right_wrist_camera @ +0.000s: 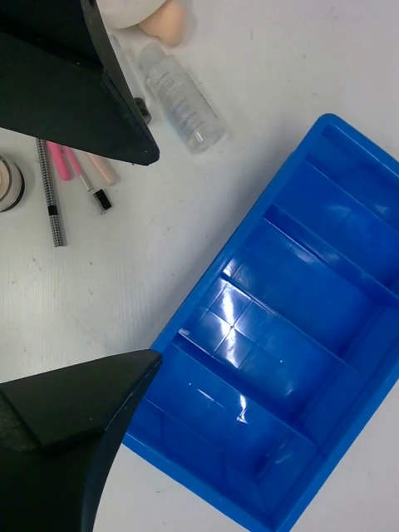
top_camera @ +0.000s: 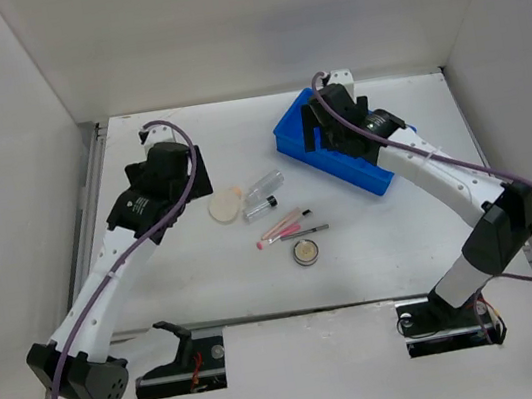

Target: Organize the makeup

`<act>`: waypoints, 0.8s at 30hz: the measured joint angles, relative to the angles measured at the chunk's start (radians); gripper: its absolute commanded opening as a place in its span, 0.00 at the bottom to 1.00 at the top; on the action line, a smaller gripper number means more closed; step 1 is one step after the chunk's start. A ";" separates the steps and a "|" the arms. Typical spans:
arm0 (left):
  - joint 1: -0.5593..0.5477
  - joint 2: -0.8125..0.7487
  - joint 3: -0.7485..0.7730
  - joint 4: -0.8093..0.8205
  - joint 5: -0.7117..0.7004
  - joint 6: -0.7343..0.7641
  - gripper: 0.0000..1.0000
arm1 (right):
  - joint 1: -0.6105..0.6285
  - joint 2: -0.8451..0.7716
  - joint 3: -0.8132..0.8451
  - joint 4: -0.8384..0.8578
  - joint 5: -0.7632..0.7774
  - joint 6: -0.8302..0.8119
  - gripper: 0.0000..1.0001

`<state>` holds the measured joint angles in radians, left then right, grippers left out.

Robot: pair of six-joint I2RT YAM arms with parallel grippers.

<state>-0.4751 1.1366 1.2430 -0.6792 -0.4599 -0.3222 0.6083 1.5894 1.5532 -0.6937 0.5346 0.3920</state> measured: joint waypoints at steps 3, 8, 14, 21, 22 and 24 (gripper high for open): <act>0.000 0.020 0.000 -0.018 -0.005 -0.017 1.00 | 0.000 -0.005 0.000 0.003 0.001 0.007 0.99; 0.000 0.058 0.001 -0.066 -0.010 -0.062 1.00 | 0.000 -0.033 -0.026 0.017 -0.010 0.019 0.99; -0.032 0.100 0.001 -0.099 0.013 -0.108 1.00 | 0.002 -0.071 -0.046 0.043 -0.064 0.020 0.91; -0.150 0.244 0.004 -0.113 0.018 -0.232 0.93 | 0.018 -0.104 -0.111 0.051 -0.081 0.061 0.88; -0.157 0.266 0.003 -0.114 0.020 -0.259 0.91 | 0.020 -0.114 -0.131 0.058 -0.091 0.066 0.88; -0.158 0.298 0.000 -0.111 0.019 -0.309 0.83 | 0.020 -0.138 -0.171 0.064 -0.110 0.072 0.88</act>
<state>-0.6334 1.4345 1.2430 -0.7906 -0.4408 -0.6308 0.6281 1.4517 1.3823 -0.6300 0.4244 0.4644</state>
